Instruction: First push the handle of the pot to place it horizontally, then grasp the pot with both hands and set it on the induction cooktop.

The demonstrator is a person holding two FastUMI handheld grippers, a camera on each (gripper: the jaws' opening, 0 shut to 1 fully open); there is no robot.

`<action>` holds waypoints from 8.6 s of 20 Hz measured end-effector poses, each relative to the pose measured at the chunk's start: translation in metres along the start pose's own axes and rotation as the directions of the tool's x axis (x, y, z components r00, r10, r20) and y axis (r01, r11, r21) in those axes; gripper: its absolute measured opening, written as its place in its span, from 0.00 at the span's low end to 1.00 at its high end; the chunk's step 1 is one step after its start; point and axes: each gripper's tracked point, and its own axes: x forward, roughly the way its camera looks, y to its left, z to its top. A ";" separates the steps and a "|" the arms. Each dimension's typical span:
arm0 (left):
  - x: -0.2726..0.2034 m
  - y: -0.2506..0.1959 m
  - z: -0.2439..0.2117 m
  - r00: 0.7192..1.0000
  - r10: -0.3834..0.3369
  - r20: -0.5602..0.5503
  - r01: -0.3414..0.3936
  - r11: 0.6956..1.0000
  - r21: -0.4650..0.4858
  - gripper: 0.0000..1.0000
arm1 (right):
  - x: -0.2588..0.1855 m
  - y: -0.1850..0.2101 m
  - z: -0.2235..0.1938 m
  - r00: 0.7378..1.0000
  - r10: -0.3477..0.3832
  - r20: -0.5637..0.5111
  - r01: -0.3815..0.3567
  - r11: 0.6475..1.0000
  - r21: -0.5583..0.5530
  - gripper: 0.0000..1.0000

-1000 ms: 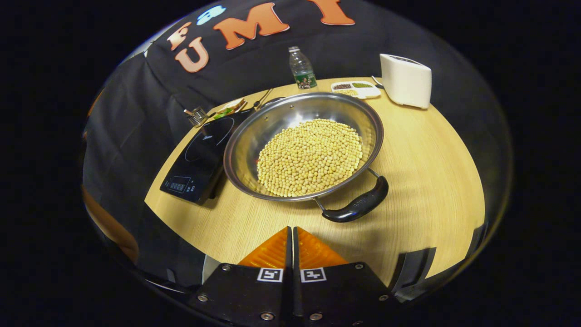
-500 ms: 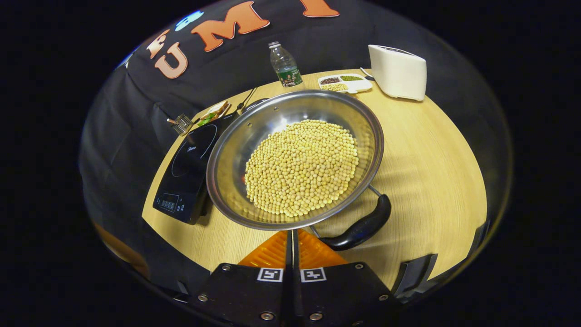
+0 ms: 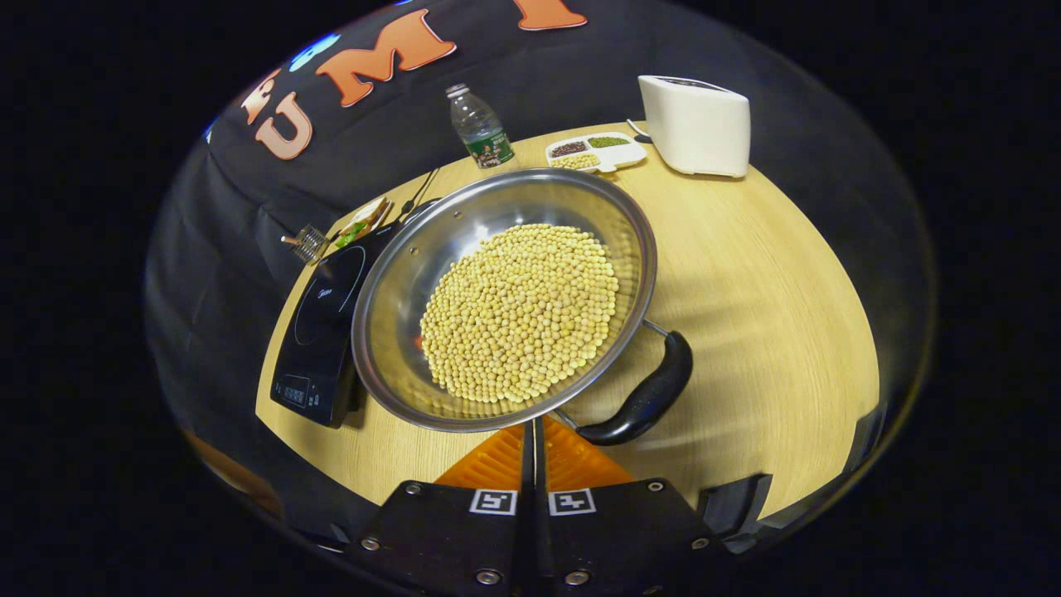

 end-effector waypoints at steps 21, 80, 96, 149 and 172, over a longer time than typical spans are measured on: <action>-0.006 0.060 0.012 0.990 0.126 0.055 -0.131 0.987 0.097 0.97 | 0.015 -0.058 0.071 0.971 -0.226 0.076 0.225 0.974 0.021 0.00; 0.020 -0.151 -0.302 0.619 -0.228 -0.752 0.257 0.963 -0.080 0.98 | 0.027 -0.078 0.197 0.935 -0.233 0.267 0.248 0.969 -0.022 0.78; 0.019 -0.170 -0.454 0.405 -0.136 -0.904 0.194 0.979 -0.060 0.89 | 0.057 -0.079 0.189 0.943 -0.233 0.236 0.258 0.963 -0.080 0.78; 0.042 -0.011 -0.319 0.694 0.025 -0.720 0.037 0.997 0.070 0.74 | -0.011 0.108 0.171 0.909 -0.160 0.384 0.242 0.955 -0.174 0.56; 0.064 0.146 -0.330 0.702 0.144 -0.697 -0.080 0.989 0.124 0.77 | 0.069 0.249 0.178 0.935 -0.067 0.349 0.178 0.938 -0.298 0.61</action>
